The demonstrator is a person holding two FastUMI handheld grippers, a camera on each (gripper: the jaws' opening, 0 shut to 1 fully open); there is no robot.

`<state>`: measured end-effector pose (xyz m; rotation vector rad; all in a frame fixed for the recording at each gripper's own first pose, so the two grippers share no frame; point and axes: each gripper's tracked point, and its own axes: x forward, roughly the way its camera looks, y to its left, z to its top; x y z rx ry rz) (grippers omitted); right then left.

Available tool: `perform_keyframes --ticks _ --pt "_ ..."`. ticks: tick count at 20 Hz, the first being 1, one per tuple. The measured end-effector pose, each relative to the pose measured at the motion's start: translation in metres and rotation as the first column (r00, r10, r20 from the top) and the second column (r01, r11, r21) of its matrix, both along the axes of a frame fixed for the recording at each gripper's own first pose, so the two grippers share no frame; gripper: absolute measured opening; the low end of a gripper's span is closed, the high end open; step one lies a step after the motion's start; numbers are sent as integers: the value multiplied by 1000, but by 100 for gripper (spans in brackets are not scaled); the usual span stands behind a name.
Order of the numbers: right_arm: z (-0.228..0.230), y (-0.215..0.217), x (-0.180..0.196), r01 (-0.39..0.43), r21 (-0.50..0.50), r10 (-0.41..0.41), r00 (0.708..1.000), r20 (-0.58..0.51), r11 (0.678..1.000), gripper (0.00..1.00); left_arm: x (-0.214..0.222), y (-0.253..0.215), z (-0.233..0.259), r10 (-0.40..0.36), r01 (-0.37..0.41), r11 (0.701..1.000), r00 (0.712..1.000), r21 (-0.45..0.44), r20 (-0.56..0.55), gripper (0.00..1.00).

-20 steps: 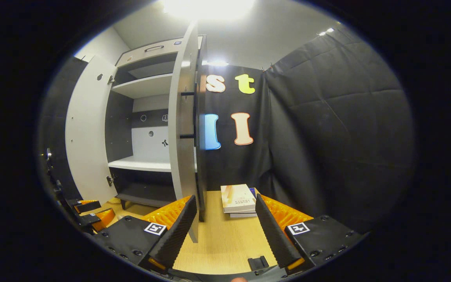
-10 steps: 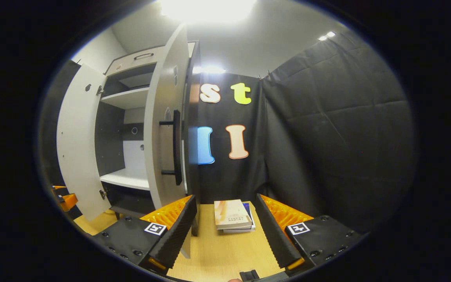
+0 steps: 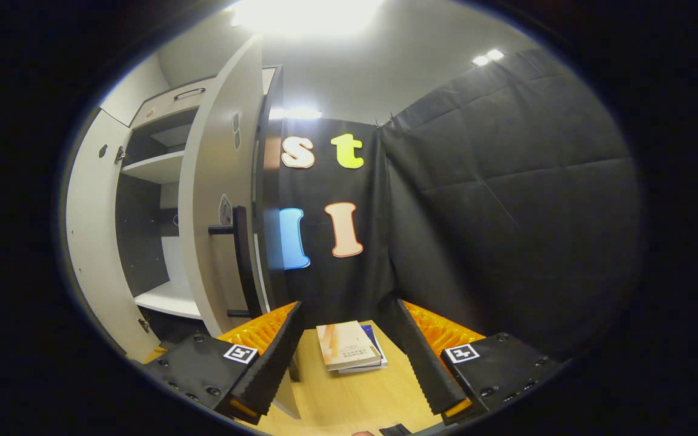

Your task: Grasp the bottle in the cabinet with the left hand and place it on the coaster, then close the right door with the right hand and the left door with the left hand.

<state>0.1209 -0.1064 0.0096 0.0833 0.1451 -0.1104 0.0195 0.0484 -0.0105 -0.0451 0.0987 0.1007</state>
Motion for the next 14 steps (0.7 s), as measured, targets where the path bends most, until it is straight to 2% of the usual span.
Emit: perform_keyframes --ticks 7,14 --pt "4 33 14 3 -29 -4 1000 -14 1000 96 -14 88 -5 110 -110 994 994 7 -7 88" --pt "10 38 12 42 -117 -44 999 -15 992 95 -20 161 -13 179 -179 984 984 -12 3 88"
